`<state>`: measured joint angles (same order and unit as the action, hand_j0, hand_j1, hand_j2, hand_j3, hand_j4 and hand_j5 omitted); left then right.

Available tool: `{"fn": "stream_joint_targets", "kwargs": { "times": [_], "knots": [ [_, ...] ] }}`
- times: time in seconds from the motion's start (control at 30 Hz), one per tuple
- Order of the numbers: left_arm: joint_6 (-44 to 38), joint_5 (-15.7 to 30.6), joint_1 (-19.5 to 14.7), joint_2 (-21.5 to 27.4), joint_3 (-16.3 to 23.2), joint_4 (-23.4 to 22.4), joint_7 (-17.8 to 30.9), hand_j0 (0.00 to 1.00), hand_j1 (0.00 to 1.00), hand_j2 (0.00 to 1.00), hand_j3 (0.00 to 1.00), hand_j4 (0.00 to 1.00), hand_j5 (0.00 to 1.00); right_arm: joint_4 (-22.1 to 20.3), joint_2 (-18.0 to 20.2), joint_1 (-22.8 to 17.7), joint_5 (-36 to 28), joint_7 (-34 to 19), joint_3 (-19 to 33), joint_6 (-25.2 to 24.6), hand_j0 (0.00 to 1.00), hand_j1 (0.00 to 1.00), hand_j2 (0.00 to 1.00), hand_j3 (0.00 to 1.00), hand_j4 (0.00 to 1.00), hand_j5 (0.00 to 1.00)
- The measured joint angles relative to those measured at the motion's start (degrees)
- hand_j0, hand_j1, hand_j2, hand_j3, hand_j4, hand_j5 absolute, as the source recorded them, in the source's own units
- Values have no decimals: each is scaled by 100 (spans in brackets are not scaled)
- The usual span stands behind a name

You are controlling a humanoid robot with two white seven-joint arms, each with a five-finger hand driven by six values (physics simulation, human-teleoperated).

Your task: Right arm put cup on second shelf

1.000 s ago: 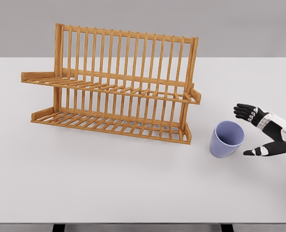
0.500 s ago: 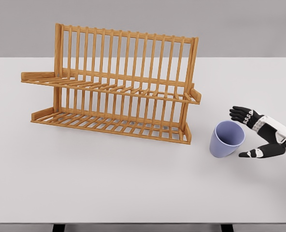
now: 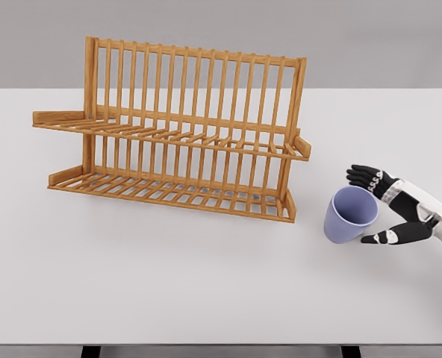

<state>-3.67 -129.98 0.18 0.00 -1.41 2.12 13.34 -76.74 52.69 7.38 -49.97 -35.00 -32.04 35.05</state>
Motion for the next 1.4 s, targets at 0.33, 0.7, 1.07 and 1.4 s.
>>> {"fn": "stream_joint_targets", "kwargs": {
  "times": [0.33,0.7,1.07,1.4],
  "knots": [
    [0,0,0,0,0,0,0,100,100,100,100,100,100,3,-81,62,26,0,0,-1,100,100,100,100,100,100],
    [0,0,0,0,0,0,0,100,100,100,100,100,100,0,-232,114,208,0,1,0,100,100,100,100,100,100],
    [0,0,0,0,0,0,0,100,100,100,100,100,100,54,-284,114,301,0,1,0,100,100,100,100,100,100],
    [0,0,0,0,0,0,0,100,100,100,100,100,100,158,-428,97,415,0,1,0,100,100,100,100,100,100]
  ]
}}
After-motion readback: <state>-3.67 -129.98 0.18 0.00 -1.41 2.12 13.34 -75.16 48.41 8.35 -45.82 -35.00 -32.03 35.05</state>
